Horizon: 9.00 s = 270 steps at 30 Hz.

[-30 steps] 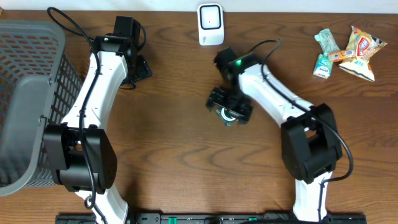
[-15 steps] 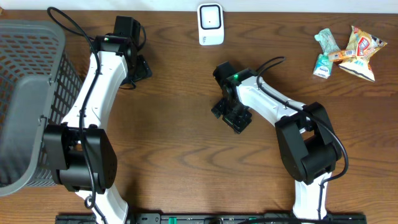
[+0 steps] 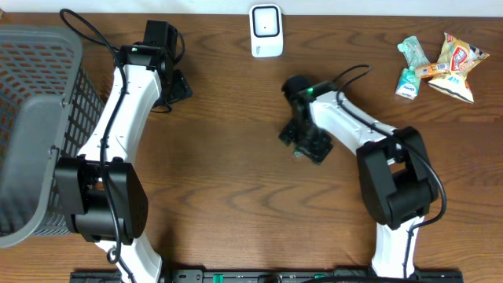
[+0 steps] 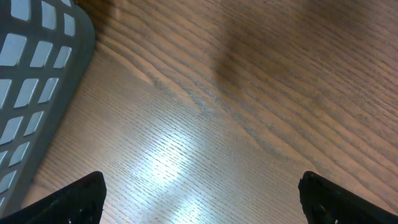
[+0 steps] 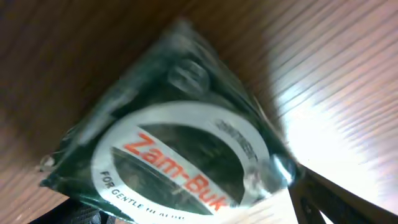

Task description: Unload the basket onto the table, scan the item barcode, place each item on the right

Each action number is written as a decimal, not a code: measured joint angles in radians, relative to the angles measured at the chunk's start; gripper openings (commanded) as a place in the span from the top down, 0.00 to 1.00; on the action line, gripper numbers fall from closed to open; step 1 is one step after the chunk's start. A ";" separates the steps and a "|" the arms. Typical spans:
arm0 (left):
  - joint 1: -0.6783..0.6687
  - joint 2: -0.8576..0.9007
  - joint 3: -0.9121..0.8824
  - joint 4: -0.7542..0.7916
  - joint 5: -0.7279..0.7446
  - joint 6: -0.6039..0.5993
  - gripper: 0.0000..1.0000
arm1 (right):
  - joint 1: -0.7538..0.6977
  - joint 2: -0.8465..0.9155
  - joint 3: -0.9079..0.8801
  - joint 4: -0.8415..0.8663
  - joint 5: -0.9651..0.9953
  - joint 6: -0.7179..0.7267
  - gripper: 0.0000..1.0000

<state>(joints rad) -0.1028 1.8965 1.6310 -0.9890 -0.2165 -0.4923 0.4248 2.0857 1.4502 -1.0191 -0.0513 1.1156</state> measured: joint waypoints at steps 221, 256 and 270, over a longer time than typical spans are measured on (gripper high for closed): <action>-0.008 0.004 0.101 0.346 0.603 0.147 0.02 | -0.389 0.002 0.048 0.343 0.007 -0.402 0.01; -0.190 0.446 0.114 0.697 0.235 0.381 0.22 | -0.389 0.002 0.048 0.343 0.007 -0.402 0.01; -0.405 0.397 0.117 0.513 0.218 0.354 0.56 | -0.389 0.002 0.048 0.343 0.008 -0.402 0.01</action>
<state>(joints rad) -0.5079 2.2936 1.7481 -0.4755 0.0013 -0.1383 0.0357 2.0872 1.4986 -0.6762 -0.0437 0.7139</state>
